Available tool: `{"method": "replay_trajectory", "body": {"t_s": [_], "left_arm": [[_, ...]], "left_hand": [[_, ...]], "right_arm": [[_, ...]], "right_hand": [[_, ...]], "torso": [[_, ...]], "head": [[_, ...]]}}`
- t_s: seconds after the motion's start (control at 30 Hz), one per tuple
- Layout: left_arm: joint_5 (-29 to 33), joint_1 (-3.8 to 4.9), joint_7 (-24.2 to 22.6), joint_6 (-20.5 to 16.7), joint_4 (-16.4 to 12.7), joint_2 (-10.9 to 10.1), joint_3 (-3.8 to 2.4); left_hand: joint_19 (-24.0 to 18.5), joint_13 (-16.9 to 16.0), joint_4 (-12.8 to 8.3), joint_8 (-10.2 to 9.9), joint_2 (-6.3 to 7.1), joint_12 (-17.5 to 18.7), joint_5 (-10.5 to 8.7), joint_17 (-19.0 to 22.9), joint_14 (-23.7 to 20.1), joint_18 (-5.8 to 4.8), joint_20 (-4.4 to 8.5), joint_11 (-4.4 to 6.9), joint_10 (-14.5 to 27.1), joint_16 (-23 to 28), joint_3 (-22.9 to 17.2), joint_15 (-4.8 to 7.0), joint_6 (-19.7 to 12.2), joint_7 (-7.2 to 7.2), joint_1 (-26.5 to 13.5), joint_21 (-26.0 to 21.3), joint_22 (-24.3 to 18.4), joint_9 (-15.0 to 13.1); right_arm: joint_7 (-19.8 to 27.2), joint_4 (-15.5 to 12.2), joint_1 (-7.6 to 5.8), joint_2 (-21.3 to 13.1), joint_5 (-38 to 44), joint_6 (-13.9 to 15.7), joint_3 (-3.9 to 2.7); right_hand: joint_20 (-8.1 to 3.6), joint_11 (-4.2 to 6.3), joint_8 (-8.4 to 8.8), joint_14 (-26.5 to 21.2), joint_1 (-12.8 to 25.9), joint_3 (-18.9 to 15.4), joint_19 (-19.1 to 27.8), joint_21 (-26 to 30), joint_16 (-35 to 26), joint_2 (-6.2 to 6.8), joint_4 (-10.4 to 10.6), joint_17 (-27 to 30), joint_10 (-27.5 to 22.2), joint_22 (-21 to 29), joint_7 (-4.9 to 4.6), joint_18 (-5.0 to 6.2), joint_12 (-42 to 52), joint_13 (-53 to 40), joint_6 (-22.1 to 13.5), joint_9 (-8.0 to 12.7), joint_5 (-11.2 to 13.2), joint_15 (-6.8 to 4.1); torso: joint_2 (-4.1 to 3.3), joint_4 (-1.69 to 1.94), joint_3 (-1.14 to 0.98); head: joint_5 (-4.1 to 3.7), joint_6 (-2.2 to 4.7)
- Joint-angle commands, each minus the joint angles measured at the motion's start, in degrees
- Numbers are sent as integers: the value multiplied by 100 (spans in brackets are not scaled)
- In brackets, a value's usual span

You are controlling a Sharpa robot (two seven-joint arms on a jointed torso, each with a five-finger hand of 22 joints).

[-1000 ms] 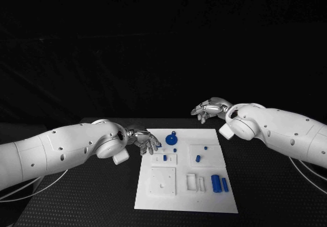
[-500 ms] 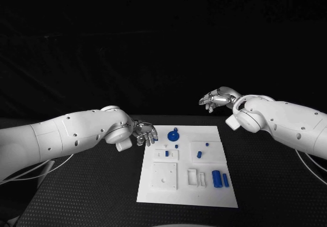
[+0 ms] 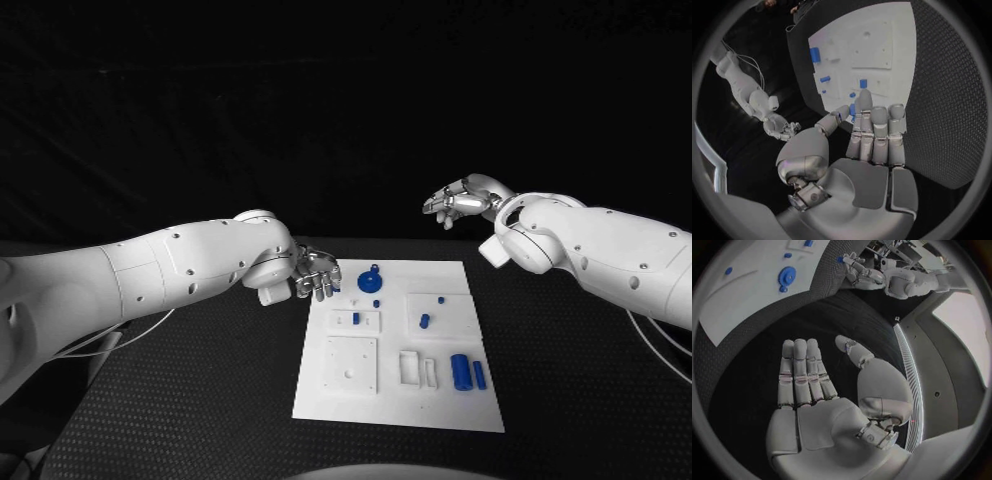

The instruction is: Assemble the parts on the task board

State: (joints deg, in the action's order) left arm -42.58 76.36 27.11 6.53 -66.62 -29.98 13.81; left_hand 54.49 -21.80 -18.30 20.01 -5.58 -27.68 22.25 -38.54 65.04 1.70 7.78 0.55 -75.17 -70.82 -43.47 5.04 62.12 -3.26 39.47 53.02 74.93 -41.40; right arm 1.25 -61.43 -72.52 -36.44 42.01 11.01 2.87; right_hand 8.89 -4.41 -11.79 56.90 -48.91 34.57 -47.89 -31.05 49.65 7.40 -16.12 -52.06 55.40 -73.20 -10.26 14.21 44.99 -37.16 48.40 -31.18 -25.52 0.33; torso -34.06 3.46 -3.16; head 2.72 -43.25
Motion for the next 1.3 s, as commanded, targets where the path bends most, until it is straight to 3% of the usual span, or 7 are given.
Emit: {"method": "replay_trajectory", "body": {"t_s": [0.03,0.27,0.33,0.53,0.77,0.83,1.3], "left_arm": [[-298,-20,77,379,106,104,-3],[-376,-117,94,681,341,271,-5],[-375,-162,97,855,425,325,-6],[-397,-316,82,1018,588,473,-8],[-583,-441,18,919,746,519,-9],[-597,-461,11,904,780,540,-9],[-851,-528,-22,804,886,636,-11]], "left_hand": [[52,-20,146,32,-64,-33,32,-12,297,76,544,144,-177,-46,-342,299,48,-16,13,36,131,-16],[63,-47,147,28,-70,-36,48,-18,309,80,551,150,-187,-71,-359,305,55,-13,4,70,133,-31],[64,-49,147,27,-72,-35,48,-18,310,80,552,150,-186,-72,-360,305,55,-13,3,73,133,-32],[64,-53,147,25,-78,-34,49,-18,309,80,553,150,-184,-75,-363,305,53,-14,1,79,133,-34],[63,-61,146,18,-87,-30,50,-17,306,81,554,148,-176,-78,-371,304,44,-17,-1,89,133,-39],[64,-67,146,19,-89,-32,51,-17,307,82,555,149,-179,-82,-372,304,46,-17,-2,95,133,-43],[75,-102,145,20,-92,-42,61,-17,320,88,562,155,-189,-107,-379,310,56,-12,-10,133,132,-67]], "right_arm": [[96,-11,-1,17,76,68,-4],[125,-23,-2,45,67,106,-4],[154,-13,-3,57,37,134,-4],[259,18,-6,97,-128,222,-4],[340,36,-7,120,-253,258,-4],[348,39,-7,125,-259,266,-4],[356,-15,-7,129,-263,269,-4]], "right_hand": [[32,31,-31,-16,-84,34,13,39,-29,2,-3,19,-16,-11,-5,79,24,22,37,16,-32,-1],[51,20,-36,-51,-106,48,54,88,-74,6,0,62,-51,-11,-14,79,-12,89,28,38,-35,21],[79,-1,-39,-118,-106,69,139,173,-180,10,7,145,-113,6,-33,67,-120,219,9,58,-32,63],[138,-56,-40,-234,-121,103,327,375,-454,22,1,351,-207,58,-74,37,-370,522,-54,94,-24,167],[283,-346,-114,-723,-299,173,1180,1064,-1648,36,5,1190,-414,188,-144,-210,-1587,1698,-151,126,246,645],[298,-380,-141,-789,-331,145,1259,1171,-1851,31,17,1370,-368,161,-146,-244,-1806,1978,-165,150,247,694],[301,-403,-189,-730,-411,112,1259,1324,-2002,16,25,1588,-199,71,-153,-259,-2025,2396,-194,218,204,721]], "torso": [[-9,-3,1],[-13,-5,-1],[-49,42,33],[-56,44,42],[-56,51,46],[-56,53,47],[-61,55,45]], "head": [[-2,-32],[-10,-67],[-60,-30],[-75,-28],[-95,-18],[-94,-22],[-105,-36]]}}
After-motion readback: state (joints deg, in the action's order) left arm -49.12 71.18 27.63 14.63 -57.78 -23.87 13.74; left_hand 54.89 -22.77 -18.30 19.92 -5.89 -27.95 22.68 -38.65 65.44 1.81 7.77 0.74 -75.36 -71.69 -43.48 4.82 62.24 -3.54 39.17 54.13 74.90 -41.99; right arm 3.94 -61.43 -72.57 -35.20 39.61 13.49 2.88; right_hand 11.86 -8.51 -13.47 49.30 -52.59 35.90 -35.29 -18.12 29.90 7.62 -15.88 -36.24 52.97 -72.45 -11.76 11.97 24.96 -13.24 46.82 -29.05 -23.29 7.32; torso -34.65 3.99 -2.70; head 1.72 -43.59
